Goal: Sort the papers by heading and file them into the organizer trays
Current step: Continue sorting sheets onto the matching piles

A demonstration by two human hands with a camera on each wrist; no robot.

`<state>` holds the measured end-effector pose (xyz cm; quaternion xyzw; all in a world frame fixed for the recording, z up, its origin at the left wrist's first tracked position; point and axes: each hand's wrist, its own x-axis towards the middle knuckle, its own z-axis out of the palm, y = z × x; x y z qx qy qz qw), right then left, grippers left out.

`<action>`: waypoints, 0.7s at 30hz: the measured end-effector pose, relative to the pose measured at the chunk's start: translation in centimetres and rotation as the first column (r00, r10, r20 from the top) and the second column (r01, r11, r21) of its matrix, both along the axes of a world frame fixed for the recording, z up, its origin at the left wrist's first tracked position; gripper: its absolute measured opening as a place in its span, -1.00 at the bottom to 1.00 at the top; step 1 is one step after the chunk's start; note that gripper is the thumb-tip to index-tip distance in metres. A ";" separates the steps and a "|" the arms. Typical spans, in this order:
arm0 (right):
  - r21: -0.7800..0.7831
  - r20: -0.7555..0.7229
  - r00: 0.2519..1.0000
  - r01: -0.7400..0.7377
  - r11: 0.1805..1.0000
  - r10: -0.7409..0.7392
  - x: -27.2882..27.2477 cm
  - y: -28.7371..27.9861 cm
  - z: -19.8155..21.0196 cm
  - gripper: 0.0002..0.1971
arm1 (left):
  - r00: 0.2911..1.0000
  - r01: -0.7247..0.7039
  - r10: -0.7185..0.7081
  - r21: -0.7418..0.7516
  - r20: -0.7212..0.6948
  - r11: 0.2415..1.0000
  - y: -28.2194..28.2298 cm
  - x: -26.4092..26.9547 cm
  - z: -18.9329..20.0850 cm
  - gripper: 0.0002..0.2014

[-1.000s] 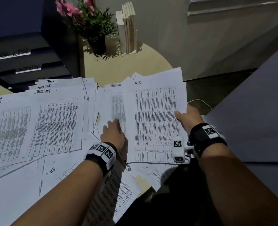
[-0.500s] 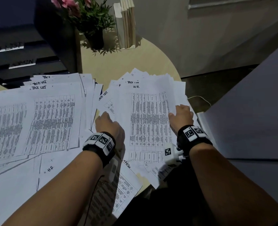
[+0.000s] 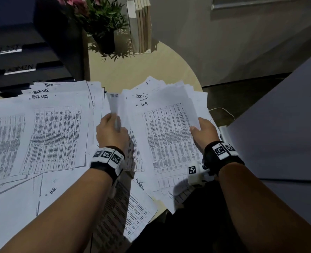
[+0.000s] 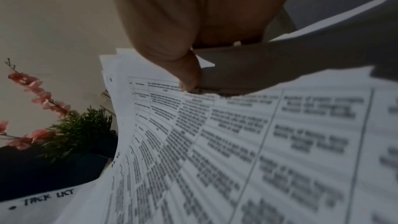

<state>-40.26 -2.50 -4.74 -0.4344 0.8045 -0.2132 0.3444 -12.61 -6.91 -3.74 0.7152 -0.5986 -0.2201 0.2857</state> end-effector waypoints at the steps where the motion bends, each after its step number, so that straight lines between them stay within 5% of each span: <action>1: -0.012 -0.019 0.999 0.029 1.000 -0.029 -0.2 -0.3 -0.1 -0.63 | 0.999 0.051 -0.050 -0.036 0.020 0.998 0.1 -0.3 -0.1 -0.55; 7: -0.017 0.054 0.987 0.156 0.988 -0.154 -0.4 -0.2 -0.5 -0.68 | 0.975 0.083 -0.023 0.264 -0.222 0.961 1.0 -1.6 0.5 -0.14; 10: -0.029 0.104 0.981 0.168 0.985 -0.164 1.0 0.0 -1.1 -0.57 | 0.893 0.089 0.082 0.351 -0.443 0.932 1.8 -2.2 1.1 0.03; 12: -0.032 0.151 0.979 0.142 0.989 -0.135 2.2 -0.1 -1.2 -0.53 | 0.919 0.058 0.092 0.364 -0.384 0.930 1.9 -2.6 1.6 0.16; 17: -0.070 0.144 0.989 0.041 0.997 -0.030 3.0 -0.9 -0.9 -0.50 | 0.992 -0.016 0.035 0.158 -0.119 0.987 2.2 -2.2 2.6 -0.02; 21: -0.038 -0.028 0.992 -0.123 0.992 0.122 2.5 -1.4 -0.3 -0.43 | 0.997 -0.043 0.043 0.017 -0.056 0.999 2.1 -1.1 4.0 -0.51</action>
